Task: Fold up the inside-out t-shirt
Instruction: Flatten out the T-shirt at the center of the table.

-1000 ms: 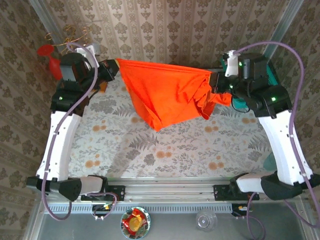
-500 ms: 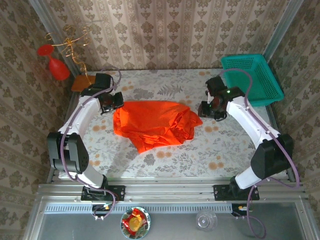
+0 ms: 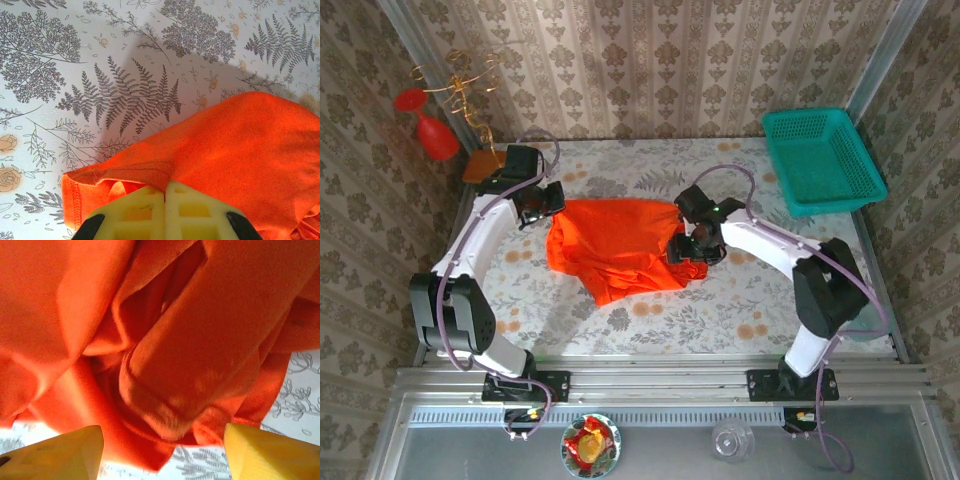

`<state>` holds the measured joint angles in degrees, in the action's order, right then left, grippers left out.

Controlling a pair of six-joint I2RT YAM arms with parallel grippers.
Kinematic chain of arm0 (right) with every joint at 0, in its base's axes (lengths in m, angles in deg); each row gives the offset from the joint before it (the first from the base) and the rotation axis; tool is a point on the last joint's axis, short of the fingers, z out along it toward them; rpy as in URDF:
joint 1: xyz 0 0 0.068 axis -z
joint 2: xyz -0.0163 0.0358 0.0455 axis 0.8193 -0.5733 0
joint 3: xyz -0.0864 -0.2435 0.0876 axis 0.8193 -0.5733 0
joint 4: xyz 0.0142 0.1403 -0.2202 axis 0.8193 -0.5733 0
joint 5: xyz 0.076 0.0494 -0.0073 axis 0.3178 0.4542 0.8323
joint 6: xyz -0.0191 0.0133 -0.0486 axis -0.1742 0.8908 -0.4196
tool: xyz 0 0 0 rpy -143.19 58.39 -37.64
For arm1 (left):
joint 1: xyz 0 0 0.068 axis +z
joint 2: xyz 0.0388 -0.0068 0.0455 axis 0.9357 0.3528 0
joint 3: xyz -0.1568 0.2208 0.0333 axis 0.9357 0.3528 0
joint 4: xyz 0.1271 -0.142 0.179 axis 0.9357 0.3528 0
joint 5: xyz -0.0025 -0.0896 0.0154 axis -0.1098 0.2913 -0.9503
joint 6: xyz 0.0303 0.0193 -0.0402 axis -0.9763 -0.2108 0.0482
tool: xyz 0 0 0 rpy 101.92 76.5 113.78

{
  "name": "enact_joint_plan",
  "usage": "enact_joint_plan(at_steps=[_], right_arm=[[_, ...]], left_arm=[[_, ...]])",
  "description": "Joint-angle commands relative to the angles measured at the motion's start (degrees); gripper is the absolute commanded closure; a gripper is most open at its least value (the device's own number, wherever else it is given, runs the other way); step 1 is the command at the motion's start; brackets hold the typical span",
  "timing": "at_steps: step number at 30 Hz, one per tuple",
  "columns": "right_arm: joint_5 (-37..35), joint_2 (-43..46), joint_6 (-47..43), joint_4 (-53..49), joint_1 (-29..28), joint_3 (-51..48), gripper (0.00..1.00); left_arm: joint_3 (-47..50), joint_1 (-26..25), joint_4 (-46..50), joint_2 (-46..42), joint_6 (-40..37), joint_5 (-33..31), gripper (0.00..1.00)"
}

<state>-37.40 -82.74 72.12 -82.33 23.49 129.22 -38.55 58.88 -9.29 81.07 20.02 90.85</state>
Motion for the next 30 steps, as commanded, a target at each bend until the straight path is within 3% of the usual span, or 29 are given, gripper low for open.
enact_joint_plan(at_steps=[1, 5, 8, 15, 20, 26, 30], right_arm=[[-5.0, -2.2, 3.1, 1.8, -0.1, 2.2, 0.42], [-8.1, -1.6, 3.5, 1.3, 0.1, 3.6, 0.7], [-8.6, 1.2, 2.6, 0.3, 1.4, 4.5, 1.0], [-12.7, 12.9, -3.3, -8.7, 9.9, 11.9, 1.0], [-14.7, 18.9, -10.0, -16.4, 17.2, 25.2, 1.0], [-25.0, 20.3, -16.3, -23.7, 19.2, 43.1, 1.0], [-29.0, 24.5, -17.0, -19.9, 19.2, 42.4, 1.0]], left_arm=[[0.8, 0.1, -0.1, -2.3, -0.9, -0.4, 1.0], [0.6, 0.1, -0.2, -3.1, -0.8, -0.6, 1.0], [-0.1, 0.2, 0.2, -4.0, -1.2, -0.9, 1.0], [-3.9, 1.7, 2.6, -5.2, -2.6, -2.3, 1.0], [-4.1, 2.5, 1.7, -5.5, -2.5, -1.2, 1.0], [-3.5, 3.6, -0.2, -7.0, -1.7, -0.7, 1.0], [-6.6, 7.6, -1.1, -9.8, -1.5, 3.1, 1.0]])
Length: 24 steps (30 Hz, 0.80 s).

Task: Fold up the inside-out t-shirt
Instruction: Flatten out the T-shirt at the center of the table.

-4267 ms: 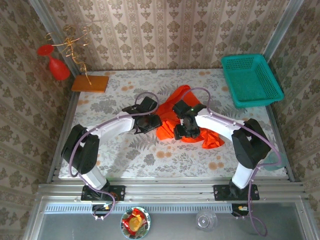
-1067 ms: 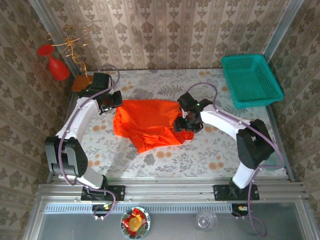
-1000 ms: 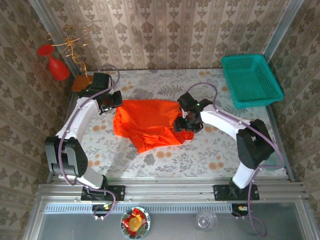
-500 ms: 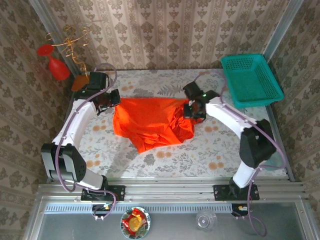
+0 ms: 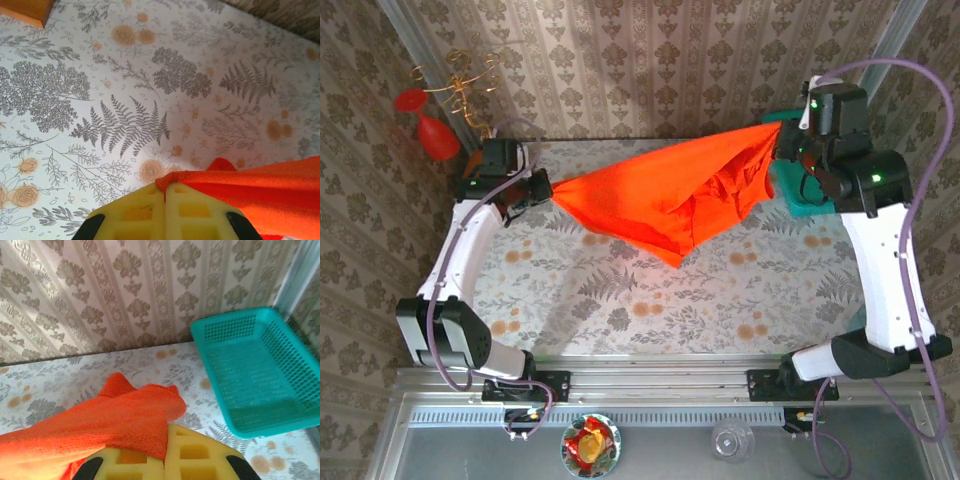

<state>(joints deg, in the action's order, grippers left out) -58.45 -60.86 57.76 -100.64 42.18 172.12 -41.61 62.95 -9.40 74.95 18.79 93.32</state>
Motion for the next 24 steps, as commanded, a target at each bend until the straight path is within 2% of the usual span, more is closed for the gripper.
enact_joint_plan(at_steps=[1, 5, 8, 14, 20, 24], right_arm=[[-6.7, 3.7, -2.4, 0.2, 0.5, -2.7, 1.0], [1.2, 6.8, 0.4, 4.6, 0.5, -11.1, 1.0], [2.7, 8.9, 2.3, 4.8, 0.6, -14.1, 1.0], [5.6, 12.5, 3.2, 4.3, 0.6, -17.8, 1.0], [2.4, 7.1, 3.7, 3.4, 2.0, -26.0, 1.0], [4.3, 1.1, 5.2, 6.4, 5.8, -31.8, 1.0]], left_arm=[[-5.6, 4.9, -1.1, -4.9, 0.0, 1.9, 1.0], [-15.0, 8.1, -3.1, -9.6, 1.2, 6.9, 1.0], [-20.5, 8.2, -2.3, -11.1, 0.9, 7.8, 1.0], [-18.4, 8.2, 2.8, -8.9, 0.0, 8.0, 1.0], [-8.9, 5.5, -3.3, 0.5, -0.2, 13.9, 1.0], [-12.1, 2.2, -5.5, 14.6, -1.0, 13.5, 1.0]])
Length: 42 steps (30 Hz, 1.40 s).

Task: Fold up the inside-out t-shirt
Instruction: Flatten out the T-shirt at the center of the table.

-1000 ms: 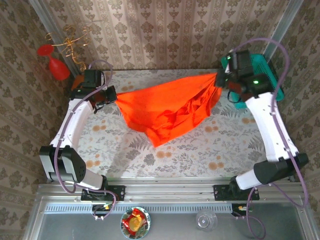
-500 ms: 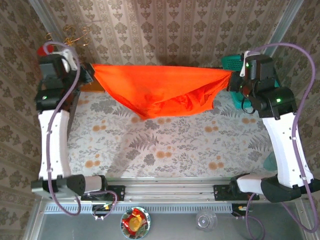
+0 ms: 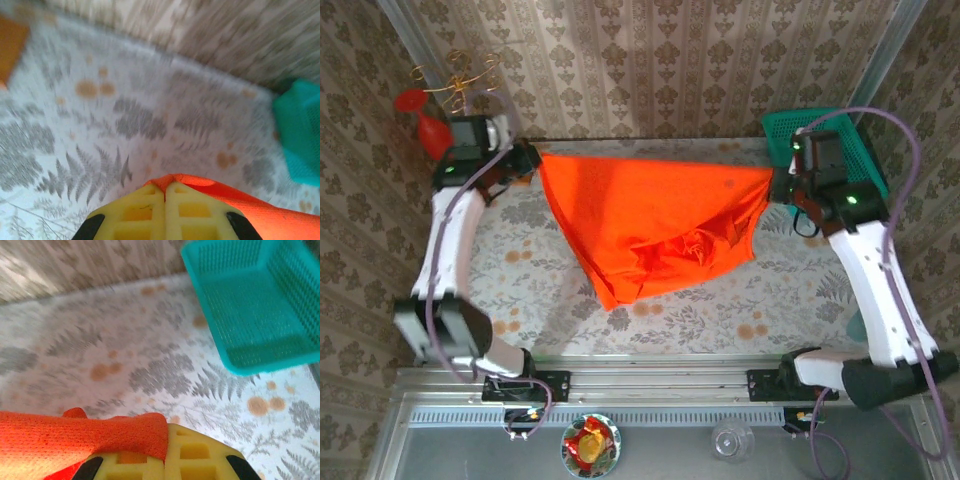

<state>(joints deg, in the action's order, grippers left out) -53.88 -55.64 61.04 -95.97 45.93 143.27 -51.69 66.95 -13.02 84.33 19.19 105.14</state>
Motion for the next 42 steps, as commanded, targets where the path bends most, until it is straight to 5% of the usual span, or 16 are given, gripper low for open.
enact_joint_plan(at_steps=[1, 3, 6, 10, 21, 32, 42], right_arm=[[-0.9, -6.3, 2.2, 2.0, 2.7, -3.7, 1.0], [-2.8, -8.9, 2.8, 2.0, 3.9, -4.6, 1.0], [-4.5, -11.0, 3.5, 1.3, 5.7, -5.9, 1.0], [-3.2, -9.9, 4.1, 0.9, 6.1, -7.6, 0.77], [2.5, -5.9, 6.1, 1.2, 3.7, -12.9, 0.63], [8.8, -5.1, 5.5, 4.3, 2.6, -18.1, 0.64], [23.7, -9.0, 6.7, 9.5, -5.0, -20.4, 0.59]], left_arm=[[-4.8, -2.6, -1.7, 9.1, -1.7, 1.6, 1.0], [-10.6, -4.3, -0.3, 15.4, -2.1, 2.6, 0.98], [-16.8, -6.8, 4.5, 19.1, -3.3, 0.4, 0.79], [-13.3, -9.9, 8.1, 15.2, -4.7, -8.4, 0.64], [5.9, -27.3, 13.5, 5.1, 5.2, -29.9, 0.63], [5.6, -41.1, 18.0, 16.7, 18.8, -34.4, 0.61], [5.7, -42.8, 20.2, 22.3, 18.1, -35.8, 0.58]])
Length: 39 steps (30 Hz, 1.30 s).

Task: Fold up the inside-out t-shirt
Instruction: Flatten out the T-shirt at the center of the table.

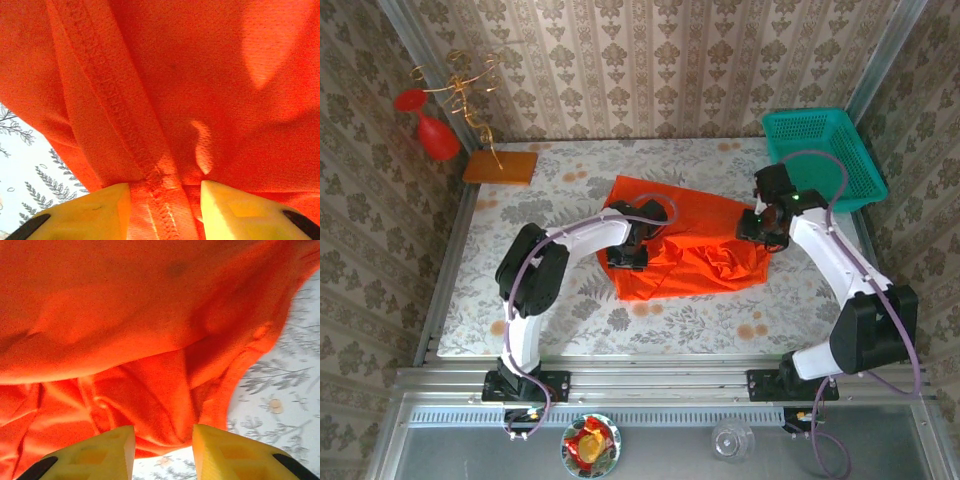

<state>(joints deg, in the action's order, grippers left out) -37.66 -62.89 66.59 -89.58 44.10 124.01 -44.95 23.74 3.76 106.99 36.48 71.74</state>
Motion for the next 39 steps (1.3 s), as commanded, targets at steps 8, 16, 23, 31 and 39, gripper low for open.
enact_joint_plan(at_steps=[8, 16, 23, 31, 39], right_arm=[[10.6, -15.1, 6.6, 10.3, -16.6, 4.1, 0.44], [7.3, -27.6, 7.4, 8.7, -20.8, 12.9, 0.4], [5.2, -27.0, 6.5, 7.1, -20.7, 13.2, 0.4], [4.2, -24.9, 6.3, 6.4, -20.6, 12.1, 0.4], [2.9, -22.5, 6.4, 5.7, -20.7, 10.5, 0.41]], left_arm=[[4.1, 2.2, 2.6, -5.4, 0.6, -3.0, 0.64], [8.7, 3.8, 1.2, -9.6, 1.0, -2.1, 0.72], [10.2, 4.7, -0.9, -9.7, 1.2, 1.3, 0.8], [10.2, 5.0, -3.6, -7.5, 1.2, 3.2, 0.68], [12.7, 6.7, -5.2, -8.3, 1.9, 2.9, 0.78]])
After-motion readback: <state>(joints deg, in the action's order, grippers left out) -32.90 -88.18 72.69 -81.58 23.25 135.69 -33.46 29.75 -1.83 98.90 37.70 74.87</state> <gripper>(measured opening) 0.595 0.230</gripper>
